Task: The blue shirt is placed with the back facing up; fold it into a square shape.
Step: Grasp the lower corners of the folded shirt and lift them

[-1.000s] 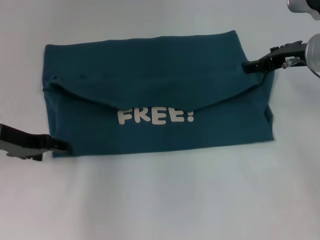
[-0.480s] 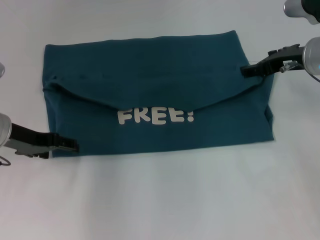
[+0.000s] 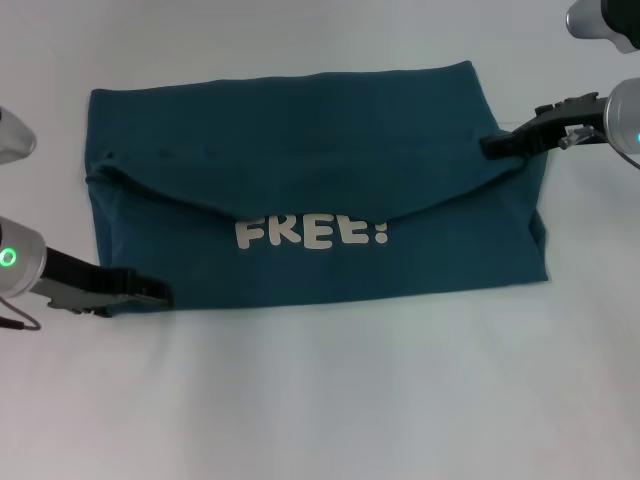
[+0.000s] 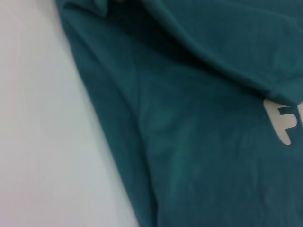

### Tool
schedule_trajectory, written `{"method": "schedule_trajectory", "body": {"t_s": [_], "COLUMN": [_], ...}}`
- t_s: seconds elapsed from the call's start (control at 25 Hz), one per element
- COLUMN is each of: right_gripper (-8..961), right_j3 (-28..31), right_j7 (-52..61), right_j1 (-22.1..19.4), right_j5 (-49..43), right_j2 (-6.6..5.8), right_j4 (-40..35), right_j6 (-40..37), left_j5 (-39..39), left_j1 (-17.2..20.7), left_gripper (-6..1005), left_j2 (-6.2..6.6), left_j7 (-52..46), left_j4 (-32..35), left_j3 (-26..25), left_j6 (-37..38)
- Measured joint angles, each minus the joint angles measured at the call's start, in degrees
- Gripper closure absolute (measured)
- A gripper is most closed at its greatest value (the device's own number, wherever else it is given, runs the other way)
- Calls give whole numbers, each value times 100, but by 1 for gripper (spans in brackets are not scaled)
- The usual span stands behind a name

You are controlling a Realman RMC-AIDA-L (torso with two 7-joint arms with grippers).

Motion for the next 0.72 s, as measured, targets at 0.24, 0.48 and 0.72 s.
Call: {"method": "schedule_trajectory", "body": {"t_s": [0.24, 0.48, 0.72], "right_gripper": [28, 27, 28], "right_j3": [0, 1, 1], "right_j7": [-20, -40, -33], "right_j1": [-6, -10, -11], "right_j5": [0, 0, 0], "right_j2": [-3, -6, -7], "right_j4": [39, 77, 78], "right_j6": [-1, 4, -24], "left_j5": [5, 5, 11], "left_j1": [-99, -117, -116], "left_gripper": [121, 157, 192], "left_j2": [-42, -61, -77], "left_j7": [29, 62, 46], "left_j4": [-2, -11, -108], "left_j3": [32, 192, 361], "left_j6": [-67, -191, -512]}}
